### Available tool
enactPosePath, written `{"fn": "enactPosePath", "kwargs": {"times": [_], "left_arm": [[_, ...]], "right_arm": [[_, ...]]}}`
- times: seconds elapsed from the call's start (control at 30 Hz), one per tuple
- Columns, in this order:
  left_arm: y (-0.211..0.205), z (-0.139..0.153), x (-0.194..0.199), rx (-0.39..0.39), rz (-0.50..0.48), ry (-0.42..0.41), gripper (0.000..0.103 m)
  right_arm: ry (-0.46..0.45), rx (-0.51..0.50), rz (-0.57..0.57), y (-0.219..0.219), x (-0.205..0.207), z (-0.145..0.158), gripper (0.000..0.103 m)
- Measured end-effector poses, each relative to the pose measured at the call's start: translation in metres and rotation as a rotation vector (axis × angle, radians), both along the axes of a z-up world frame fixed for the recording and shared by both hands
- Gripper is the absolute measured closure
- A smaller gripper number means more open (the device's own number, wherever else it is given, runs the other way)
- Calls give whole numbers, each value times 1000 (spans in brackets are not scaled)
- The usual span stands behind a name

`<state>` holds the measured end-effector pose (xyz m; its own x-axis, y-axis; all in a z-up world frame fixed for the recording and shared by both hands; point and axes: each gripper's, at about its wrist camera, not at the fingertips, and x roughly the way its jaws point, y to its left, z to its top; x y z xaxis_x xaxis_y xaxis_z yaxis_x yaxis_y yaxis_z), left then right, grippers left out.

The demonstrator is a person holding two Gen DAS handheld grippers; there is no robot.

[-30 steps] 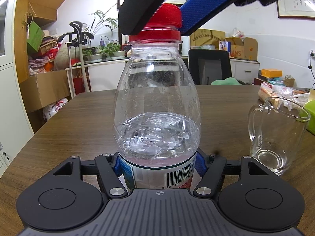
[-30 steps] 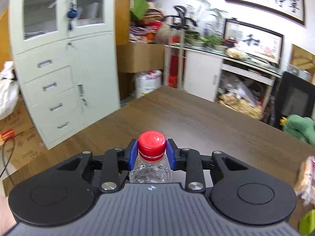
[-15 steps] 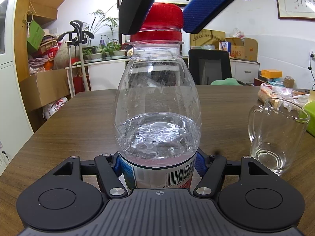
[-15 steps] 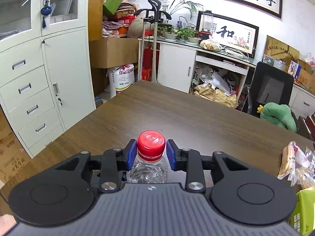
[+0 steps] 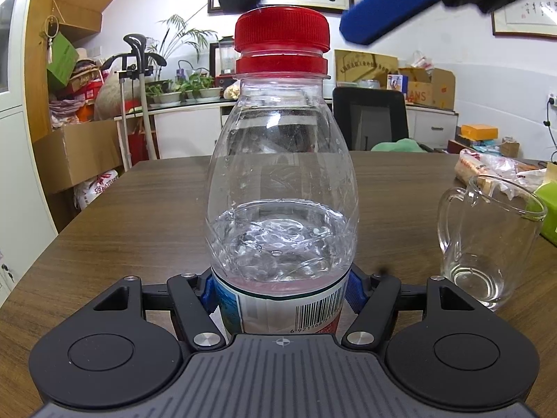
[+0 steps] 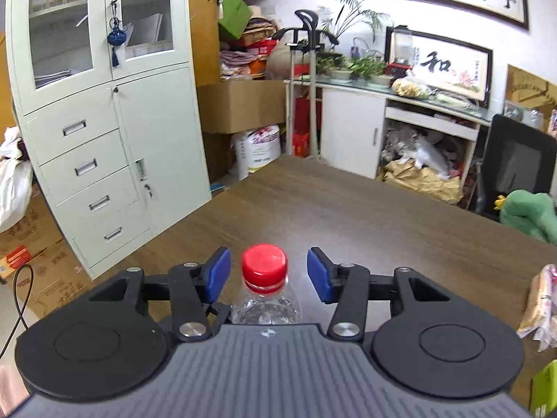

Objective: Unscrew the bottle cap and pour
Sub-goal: 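Open the right gripper and regrasp the red cap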

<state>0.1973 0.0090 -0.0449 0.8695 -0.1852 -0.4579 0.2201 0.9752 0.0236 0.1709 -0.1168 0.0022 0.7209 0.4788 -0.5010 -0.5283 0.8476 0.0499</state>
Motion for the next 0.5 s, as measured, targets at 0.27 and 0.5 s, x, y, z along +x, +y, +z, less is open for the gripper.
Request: {"fn": "enactPosePath", "kwargs": {"times": [0.27, 0.5], "left_arm": [[-1, 0, 3, -2, 1, 2, 32], [-3, 0, 3, 1, 3, -2, 27]], "right_arm": [[-44, 27, 110, -10, 13, -4, 56], [-45, 8, 65, 0, 10, -1, 70]]}}
